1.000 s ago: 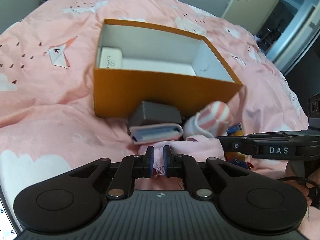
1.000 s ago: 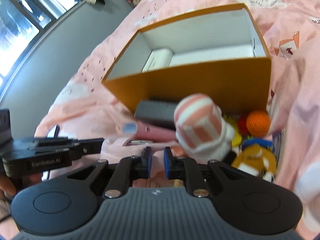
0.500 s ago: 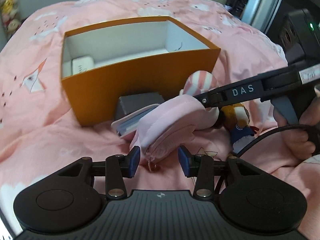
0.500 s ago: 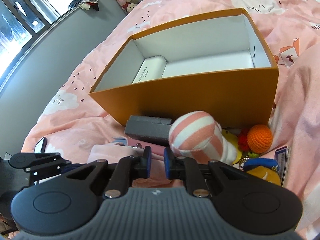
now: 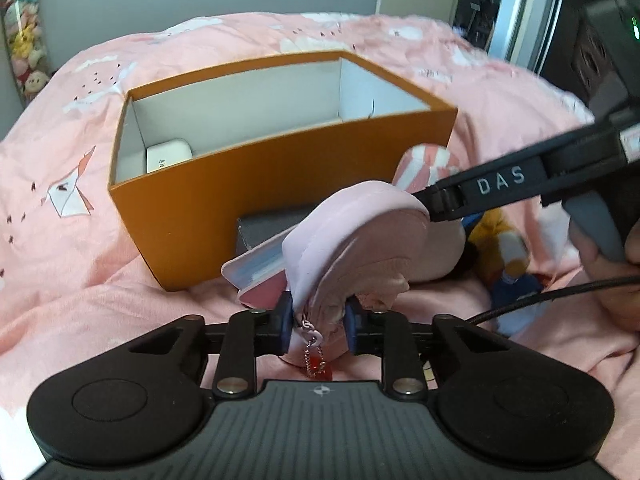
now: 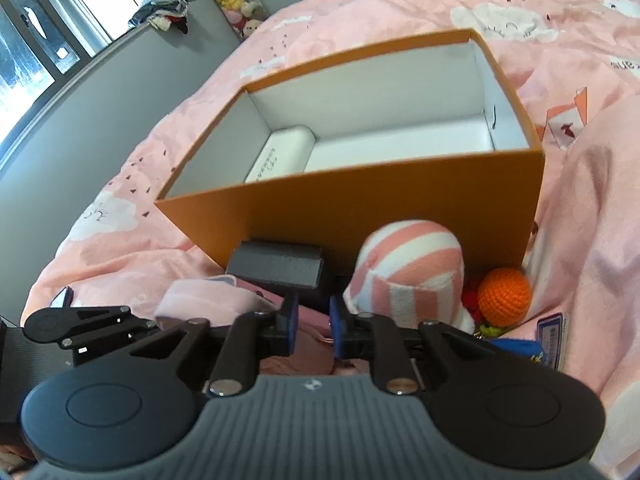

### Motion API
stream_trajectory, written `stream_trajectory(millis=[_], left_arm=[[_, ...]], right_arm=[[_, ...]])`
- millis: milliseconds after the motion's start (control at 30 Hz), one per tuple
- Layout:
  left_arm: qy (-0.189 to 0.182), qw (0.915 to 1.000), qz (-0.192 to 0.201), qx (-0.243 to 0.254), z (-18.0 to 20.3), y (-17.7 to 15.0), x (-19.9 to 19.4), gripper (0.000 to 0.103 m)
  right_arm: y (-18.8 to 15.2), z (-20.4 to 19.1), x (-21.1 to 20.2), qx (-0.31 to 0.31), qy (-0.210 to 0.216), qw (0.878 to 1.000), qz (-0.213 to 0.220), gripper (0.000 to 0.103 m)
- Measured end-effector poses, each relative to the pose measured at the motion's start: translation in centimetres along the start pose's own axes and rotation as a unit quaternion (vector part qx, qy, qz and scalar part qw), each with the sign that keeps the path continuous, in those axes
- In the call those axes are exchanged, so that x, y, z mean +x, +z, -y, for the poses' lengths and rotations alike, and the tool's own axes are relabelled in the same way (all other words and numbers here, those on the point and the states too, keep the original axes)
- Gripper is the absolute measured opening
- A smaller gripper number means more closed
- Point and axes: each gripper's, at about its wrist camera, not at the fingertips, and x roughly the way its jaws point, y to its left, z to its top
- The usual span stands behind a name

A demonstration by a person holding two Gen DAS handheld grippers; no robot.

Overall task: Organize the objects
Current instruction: 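Grasp the small pink backpack with the left tool while the right tool grasps the pink wallet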

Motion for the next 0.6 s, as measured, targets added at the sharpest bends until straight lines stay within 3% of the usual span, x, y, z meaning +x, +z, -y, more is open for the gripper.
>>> stream_trajectory(millis=[100,233,467,600], left_arm=[[-0.003,0.9993,0.021,-0.032,-1.0,-0.1,-1.5,0.024],[-0.013,0.9949,0.038,-0.092,-3.2,-0.3,-3.9,0.024],[0.016,0.9887,0.011,-0.148,-5.6,1.4,-6.9,0.024],[0.05,0.9854,-0.015,-0.162,-6.6,1.8,-6.8,0.024]], right_arm=[[0.1,-0.4,-1.1,-0.022,-0.004,1.0,0.019,0.037],[0.0,-0.9,-2.6,-0.066,-0.005,0.997,0.041,0.038],[-0.4,-3.3,-0.8,-0.164,-0.001,0.987,-0.001,0.038],[-0.7,-4.5,1.3,-0.225,-0.016,0.974,-0.023,0.049]])
